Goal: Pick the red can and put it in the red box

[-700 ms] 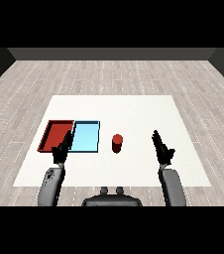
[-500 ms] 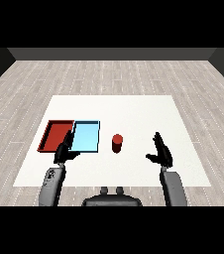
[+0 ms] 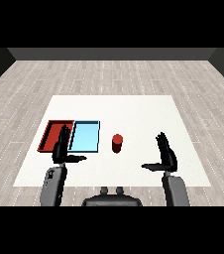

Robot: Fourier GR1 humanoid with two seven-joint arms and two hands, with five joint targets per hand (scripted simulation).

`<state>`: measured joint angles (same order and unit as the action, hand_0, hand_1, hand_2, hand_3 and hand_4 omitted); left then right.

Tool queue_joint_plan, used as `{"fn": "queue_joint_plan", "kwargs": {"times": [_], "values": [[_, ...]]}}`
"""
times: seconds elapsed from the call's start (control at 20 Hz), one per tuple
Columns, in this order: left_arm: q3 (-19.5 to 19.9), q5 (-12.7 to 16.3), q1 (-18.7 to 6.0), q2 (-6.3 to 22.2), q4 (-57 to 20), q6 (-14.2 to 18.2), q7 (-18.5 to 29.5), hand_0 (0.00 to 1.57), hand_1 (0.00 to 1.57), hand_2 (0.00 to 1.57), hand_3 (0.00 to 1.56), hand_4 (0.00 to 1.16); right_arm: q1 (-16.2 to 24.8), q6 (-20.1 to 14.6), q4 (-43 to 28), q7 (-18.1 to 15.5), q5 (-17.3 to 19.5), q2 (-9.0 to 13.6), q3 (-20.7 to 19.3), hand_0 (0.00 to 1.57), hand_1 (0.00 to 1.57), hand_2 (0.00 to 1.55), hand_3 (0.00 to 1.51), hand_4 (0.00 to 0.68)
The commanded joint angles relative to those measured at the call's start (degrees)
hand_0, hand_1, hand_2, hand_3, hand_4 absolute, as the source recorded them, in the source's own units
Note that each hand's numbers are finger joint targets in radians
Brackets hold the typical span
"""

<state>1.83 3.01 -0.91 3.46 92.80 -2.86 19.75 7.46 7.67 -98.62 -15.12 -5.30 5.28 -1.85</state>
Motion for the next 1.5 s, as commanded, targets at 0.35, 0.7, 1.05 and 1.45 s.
{"fn": "queue_joint_plan", "kwargs": {"times": [0.35,0.7,1.05,1.45], "values": [[-1.64,-0.65,0.11,-2.59,-0.52,0.35,4.94,0.00,0.00,0.00,0.00,0.00,-0.40,2.70,-1.94,-0.30,-1.40,0.65,-1.96,0.00,0.00,0.00,0.00,0.000],[-0.38,1.50,6.65,-1.50,2.49,-3.05,9.06,0.00,0.00,0.00,0.00,0.00,1.79,2.70,0.05,-3.11,-0.29,-2.10,-0.19,0.00,0.00,0.00,0.00,0.000],[1.86,3.05,2.22,-0.75,0.45,-2.43,5.90,0.00,0.00,0.00,0.00,0.00,-9.21,-0.28,11.78,-3.57,2.50,-2.73,-1.12,0.00,0.00,0.00,0.00,0.000],[3.35,4.64,-2.02,0.14,-2.83,-3.33,4.82,0.00,0.00,0.00,0.00,0.00,-12.46,-0.93,14.53,-0.38,0.74,-3.99,0.00,0.00,0.00,0.00,0.00,0.000]]}}
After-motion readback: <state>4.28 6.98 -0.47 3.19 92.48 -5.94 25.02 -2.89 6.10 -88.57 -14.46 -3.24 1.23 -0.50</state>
